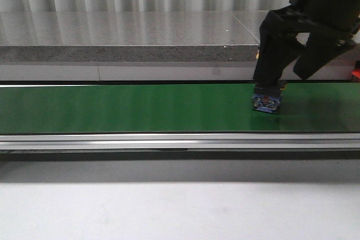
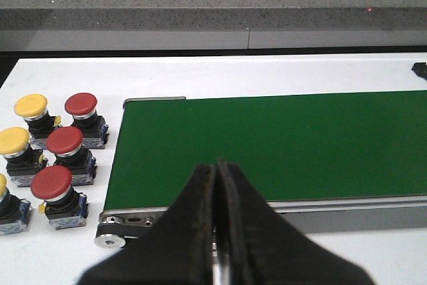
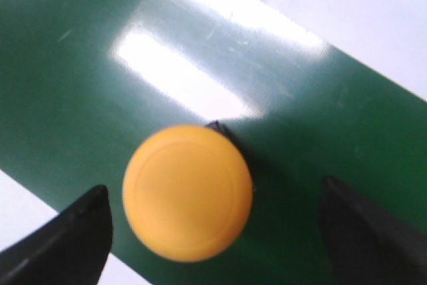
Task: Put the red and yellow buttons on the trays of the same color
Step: 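Carry the yellow button into the yellow tray and open the right gripper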
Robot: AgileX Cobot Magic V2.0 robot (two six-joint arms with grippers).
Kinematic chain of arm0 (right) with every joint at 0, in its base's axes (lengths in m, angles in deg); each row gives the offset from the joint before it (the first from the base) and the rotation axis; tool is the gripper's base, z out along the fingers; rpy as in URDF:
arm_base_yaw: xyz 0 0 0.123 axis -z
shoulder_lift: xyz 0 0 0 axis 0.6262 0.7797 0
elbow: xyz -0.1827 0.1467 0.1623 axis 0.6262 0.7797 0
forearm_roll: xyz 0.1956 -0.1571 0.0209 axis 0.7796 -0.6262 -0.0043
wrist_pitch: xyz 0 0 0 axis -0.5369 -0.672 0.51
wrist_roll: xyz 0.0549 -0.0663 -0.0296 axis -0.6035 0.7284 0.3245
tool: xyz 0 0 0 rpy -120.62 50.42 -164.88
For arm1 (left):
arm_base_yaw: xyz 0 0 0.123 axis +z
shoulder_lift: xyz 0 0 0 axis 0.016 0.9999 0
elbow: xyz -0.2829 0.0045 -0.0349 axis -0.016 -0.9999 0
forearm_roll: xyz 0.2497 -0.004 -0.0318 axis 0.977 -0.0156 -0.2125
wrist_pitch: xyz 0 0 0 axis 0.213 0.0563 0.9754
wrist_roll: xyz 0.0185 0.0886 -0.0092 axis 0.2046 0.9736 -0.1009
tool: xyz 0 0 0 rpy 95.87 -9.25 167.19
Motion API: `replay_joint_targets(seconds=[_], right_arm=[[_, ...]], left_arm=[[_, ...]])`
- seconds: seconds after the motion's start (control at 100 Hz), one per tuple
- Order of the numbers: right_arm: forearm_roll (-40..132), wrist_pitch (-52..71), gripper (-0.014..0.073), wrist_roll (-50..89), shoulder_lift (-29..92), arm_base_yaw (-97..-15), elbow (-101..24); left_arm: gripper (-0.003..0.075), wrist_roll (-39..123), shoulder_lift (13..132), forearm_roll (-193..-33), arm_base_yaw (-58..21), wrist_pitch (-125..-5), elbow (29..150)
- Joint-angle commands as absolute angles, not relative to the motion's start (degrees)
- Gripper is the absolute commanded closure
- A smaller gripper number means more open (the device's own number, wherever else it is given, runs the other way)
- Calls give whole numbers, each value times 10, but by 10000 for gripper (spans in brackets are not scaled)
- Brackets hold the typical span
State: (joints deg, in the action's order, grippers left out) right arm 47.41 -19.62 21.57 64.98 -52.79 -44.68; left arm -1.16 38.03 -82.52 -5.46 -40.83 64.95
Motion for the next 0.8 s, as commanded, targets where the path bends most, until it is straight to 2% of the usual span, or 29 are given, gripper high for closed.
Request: replay_joint_targets(seconds=[0.0,0.13,0.2,0.27,0.39,0.46,0.62,0.79], right_arm=[[489,-159,-29,221,630,-527,-461],[489,-157,-21,221,632,-527,-461],[489,-156,35,221,632,-527,-461],[489,-154,142,221,632,-527,-461],[489,-157,387,221,632,-527,-461],[489,-162,473,220,632,-527,-461],[488,-175,487,188,626,-517,-461],[488,-188,487,140,587,-471,-461]], left_arm=[[741,-17,384,-825,-57,-451,664],[741,-17,384,-825,-57,-451,664],[741,-17,384,-825,-57,-451,664],[741,-17,384,-825,-57,-451,664],[741,-17,384,-825,-57,-451,664],[741,-17,384,-825,-57,-451,664],[741,-17,384,-825,-57,-451,664],[741,-17,384,-825,-57,-451,664]])
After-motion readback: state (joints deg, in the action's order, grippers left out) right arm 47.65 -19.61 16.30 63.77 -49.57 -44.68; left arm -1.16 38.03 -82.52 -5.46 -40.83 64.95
